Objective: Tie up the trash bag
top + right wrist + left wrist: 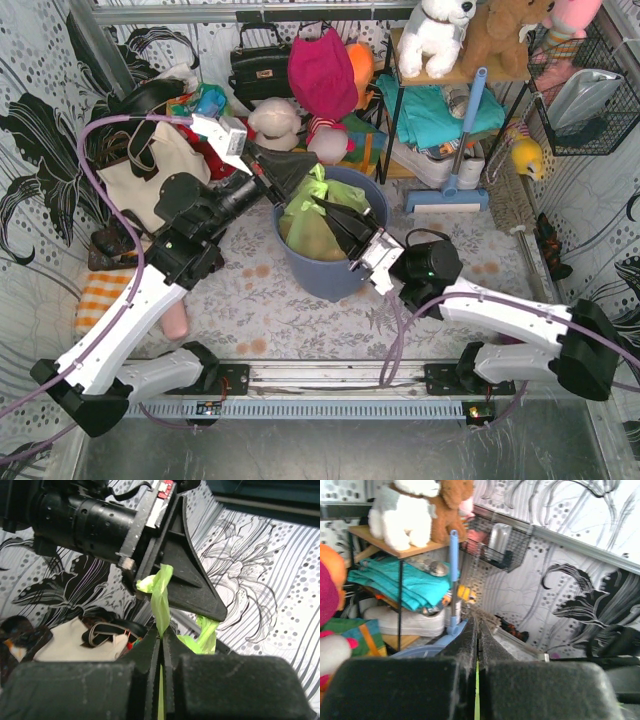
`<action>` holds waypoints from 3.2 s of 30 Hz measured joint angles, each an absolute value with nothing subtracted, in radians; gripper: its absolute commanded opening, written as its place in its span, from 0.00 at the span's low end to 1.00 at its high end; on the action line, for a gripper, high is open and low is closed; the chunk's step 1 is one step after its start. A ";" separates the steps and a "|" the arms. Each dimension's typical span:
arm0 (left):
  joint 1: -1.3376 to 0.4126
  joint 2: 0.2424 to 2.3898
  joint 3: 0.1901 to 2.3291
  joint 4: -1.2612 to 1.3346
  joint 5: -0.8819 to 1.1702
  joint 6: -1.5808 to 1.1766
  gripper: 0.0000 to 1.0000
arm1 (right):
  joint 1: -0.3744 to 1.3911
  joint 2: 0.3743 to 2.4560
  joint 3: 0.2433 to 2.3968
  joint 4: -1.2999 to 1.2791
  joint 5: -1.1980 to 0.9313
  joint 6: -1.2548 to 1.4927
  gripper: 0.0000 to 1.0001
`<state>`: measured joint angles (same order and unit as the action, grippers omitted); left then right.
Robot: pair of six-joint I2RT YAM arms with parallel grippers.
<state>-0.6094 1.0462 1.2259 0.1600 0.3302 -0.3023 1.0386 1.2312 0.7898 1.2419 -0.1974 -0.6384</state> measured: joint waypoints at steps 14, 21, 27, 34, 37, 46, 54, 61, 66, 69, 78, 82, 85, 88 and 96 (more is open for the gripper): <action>-0.615 1.254 1.312 0.083 -0.008 -0.161 0.00 | 1.039 0.923 0.662 0.779 -0.231 -0.442 0.00; -0.577 1.336 1.315 -0.003 -0.111 -0.153 0.00 | 1.043 0.822 0.559 0.635 -0.295 -0.321 0.00; -0.524 1.435 1.391 -0.078 -0.158 -0.162 0.00 | 1.043 0.760 0.558 0.530 -0.374 -0.273 0.00; -0.508 1.522 1.443 -0.137 -0.153 -0.173 0.02 | 1.046 0.746 0.556 0.459 -0.426 -0.224 0.00; -0.508 1.514 1.443 -0.140 -0.126 -0.188 0.22 | 1.046 0.731 0.555 0.450 -0.403 -0.219 0.19; -0.509 1.351 1.439 -0.147 -0.037 -0.258 0.61 | 1.046 0.739 0.592 0.448 -0.210 -0.112 0.53; -0.508 1.274 1.440 -0.203 0.023 -0.380 0.65 | 1.046 0.770 0.699 0.364 0.079 0.176 0.62; -0.507 1.372 1.440 -0.287 0.089 -0.450 0.58 | 1.046 0.822 0.815 0.189 0.236 0.439 0.62; -0.490 1.408 1.421 -0.286 0.136 -0.495 0.59 | 1.046 0.846 0.821 0.141 0.242 0.534 0.60; -0.483 1.404 1.420 -0.269 0.158 -0.520 0.59 | 1.046 0.852 0.821 0.131 0.242 0.562 0.59; -0.476 1.369 1.421 -0.235 0.161 -0.555 0.61 | 1.046 0.852 0.821 0.130 0.245 0.587 0.59; -0.475 1.371 1.428 -0.234 0.161 -0.562 0.62 | 1.046 0.852 0.821 0.130 0.247 0.588 0.59; -0.475 1.386 1.447 -0.231 0.161 -0.565 0.62 | 1.046 0.852 0.821 0.131 0.248 0.590 0.58; -0.472 1.404 1.456 -0.224 0.162 -0.568 0.63 | 1.046 0.852 0.821 0.133 0.247 0.594 0.58; -0.455 1.450 1.456 -0.216 0.174 -0.583 0.63 | 1.046 0.852 0.821 0.135 0.248 0.607 0.58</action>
